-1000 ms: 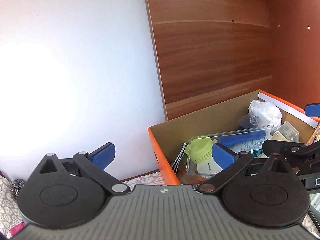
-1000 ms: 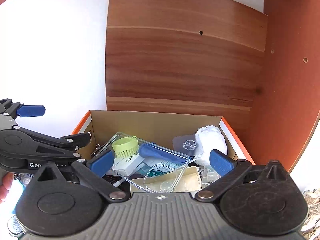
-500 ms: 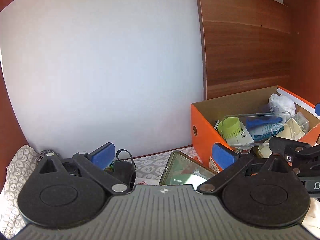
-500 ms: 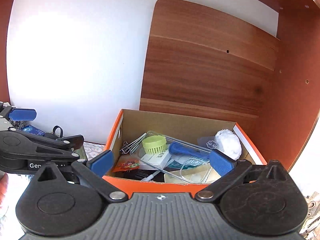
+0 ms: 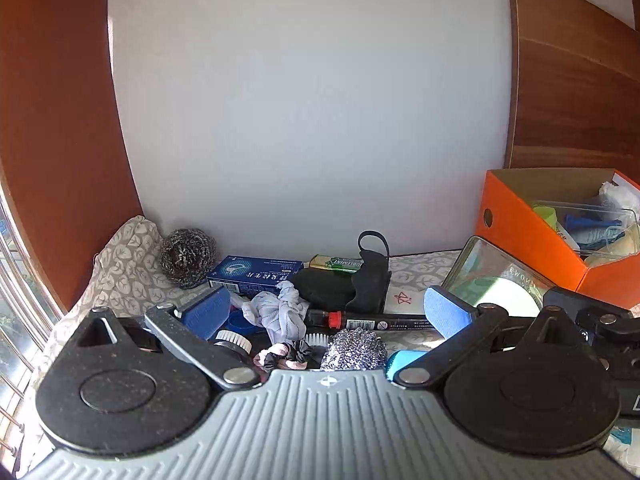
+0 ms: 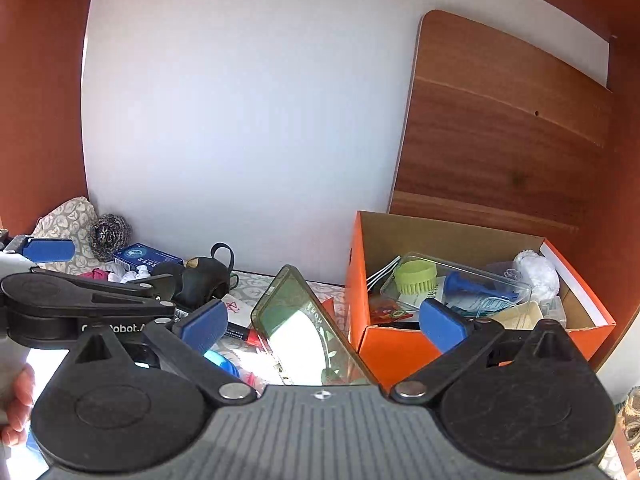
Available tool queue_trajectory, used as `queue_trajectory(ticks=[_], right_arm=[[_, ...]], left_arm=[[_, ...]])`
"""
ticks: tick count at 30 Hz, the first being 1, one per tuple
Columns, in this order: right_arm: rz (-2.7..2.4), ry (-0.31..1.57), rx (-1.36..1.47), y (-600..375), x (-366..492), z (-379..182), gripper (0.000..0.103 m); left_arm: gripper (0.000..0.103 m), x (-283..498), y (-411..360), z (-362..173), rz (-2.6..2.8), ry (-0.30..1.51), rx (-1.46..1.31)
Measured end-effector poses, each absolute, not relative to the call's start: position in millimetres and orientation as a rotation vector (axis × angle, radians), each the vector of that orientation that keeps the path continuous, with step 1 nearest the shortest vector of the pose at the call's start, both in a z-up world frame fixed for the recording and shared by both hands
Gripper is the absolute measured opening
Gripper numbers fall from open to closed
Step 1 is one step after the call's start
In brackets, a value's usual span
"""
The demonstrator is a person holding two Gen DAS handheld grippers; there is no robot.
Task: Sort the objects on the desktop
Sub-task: 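Move both tools back toward the blue glove and teal clothespin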
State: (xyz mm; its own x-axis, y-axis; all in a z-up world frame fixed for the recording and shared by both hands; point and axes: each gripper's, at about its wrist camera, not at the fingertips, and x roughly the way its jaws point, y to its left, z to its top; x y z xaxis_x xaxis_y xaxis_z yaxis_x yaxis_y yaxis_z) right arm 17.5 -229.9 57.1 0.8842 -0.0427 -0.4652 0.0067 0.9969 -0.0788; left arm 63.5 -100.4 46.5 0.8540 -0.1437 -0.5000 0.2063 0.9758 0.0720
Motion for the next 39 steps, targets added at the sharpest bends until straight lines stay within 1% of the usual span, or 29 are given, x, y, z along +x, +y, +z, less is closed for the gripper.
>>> queue_trajectory(ticks=[8, 14, 18, 22, 26, 29, 33, 36, 39], right_arm=[[0.087, 0.487, 0.003, -195.8, 9.3, 43.9, 0.103], [0.140, 0.511, 0.005, -173.0, -0.8, 32.8, 0.103], [0.192, 0.506, -0.077, -157.3, -18.8, 23.7, 0.103], [0.170, 0.424, -0.205, -141.3, -51.5, 14.3, 0.103], [0.169, 0.451, -0.232, -141.0, -64.8, 2.1, 0.103], [0.195, 0.484, -0.137, -155.4, -66.4, -6.4, 0.103], [0.208, 0.506, -0.028, -174.3, -67.7, -11.5, 0.103], [0.199, 0.513, -0.017, -179.2, -66.3, -13.0, 0.103], [0.201, 0.514, -0.015, -179.5, -64.3, -15.8, 0.103]], left_arm=[[0.103, 52.0, -66.3, 39.5, -0.117, 0.527, 0.136], [0.103, 39.1, -46.5, 30.8, -0.107, 0.541, 0.152], [0.103, 23.6, -31.0, 19.6, -0.147, 0.572, 0.145], [0.103, 1.6, -14.0, 6.6, -0.196, 0.594, 0.139], [0.103, -19.1, -1.4, -9.5, -0.209, 0.618, 0.150], [0.103, -28.9, 3.2, -17.2, -0.225, 0.644, 0.130], [0.103, -39.7, -1.3, -13.8, -0.278, 0.636, 0.095], [0.103, -40.0, -17.7, -14.3, -0.322, 0.600, 0.131], [0.103, -27.0, -35.7, -27.2, -0.331, 0.611, 0.181]])
